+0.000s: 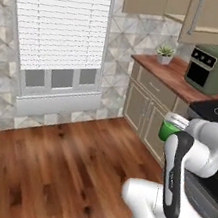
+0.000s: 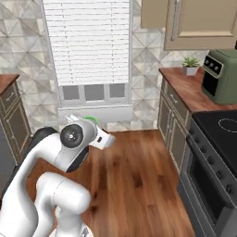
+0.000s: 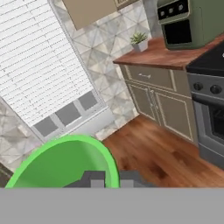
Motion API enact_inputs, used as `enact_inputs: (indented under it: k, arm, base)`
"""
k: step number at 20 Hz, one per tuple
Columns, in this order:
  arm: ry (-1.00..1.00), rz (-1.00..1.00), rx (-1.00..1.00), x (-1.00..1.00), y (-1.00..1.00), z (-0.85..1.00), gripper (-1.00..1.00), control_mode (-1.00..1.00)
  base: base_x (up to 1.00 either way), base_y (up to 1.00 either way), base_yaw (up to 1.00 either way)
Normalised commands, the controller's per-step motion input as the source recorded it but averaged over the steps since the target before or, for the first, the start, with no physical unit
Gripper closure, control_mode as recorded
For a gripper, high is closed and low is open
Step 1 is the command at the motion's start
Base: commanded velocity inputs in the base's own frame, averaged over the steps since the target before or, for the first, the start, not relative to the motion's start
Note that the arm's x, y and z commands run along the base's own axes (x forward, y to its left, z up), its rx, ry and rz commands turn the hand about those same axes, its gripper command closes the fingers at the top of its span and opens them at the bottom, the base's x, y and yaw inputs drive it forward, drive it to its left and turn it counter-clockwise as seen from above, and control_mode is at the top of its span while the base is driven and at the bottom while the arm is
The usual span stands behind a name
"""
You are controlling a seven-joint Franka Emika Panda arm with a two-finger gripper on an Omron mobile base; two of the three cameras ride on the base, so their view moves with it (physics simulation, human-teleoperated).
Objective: Move the cup from next to the sink to the open cabinet. Then, move the bowl with the tangerine to the fridge to clear the area for faucet cleaning.
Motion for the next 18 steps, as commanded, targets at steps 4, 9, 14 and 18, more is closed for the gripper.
enact_inputs:
  k: [4,9,14,18]
  arm:
    - [0.0,0.0,0.0,0.0,0.0,0.0,1.0,1.0]
    - [0.0,0.0,0.0,0.0,0.0,0.0,1.0,1.0]
    - [0.0,0.0,0.0,0.0,0.0,0.0,1.0,1.0]
    - [0.0,0.0,0.0,0.0,0.0,0.0,1.0,1.0]
  base:
    - [1.0,0.68,-0.55]
    - [1.0,0.72,-0.53]
    - [1.0,0.96,-0.55]
    - [1.0,1.0,-0.55]
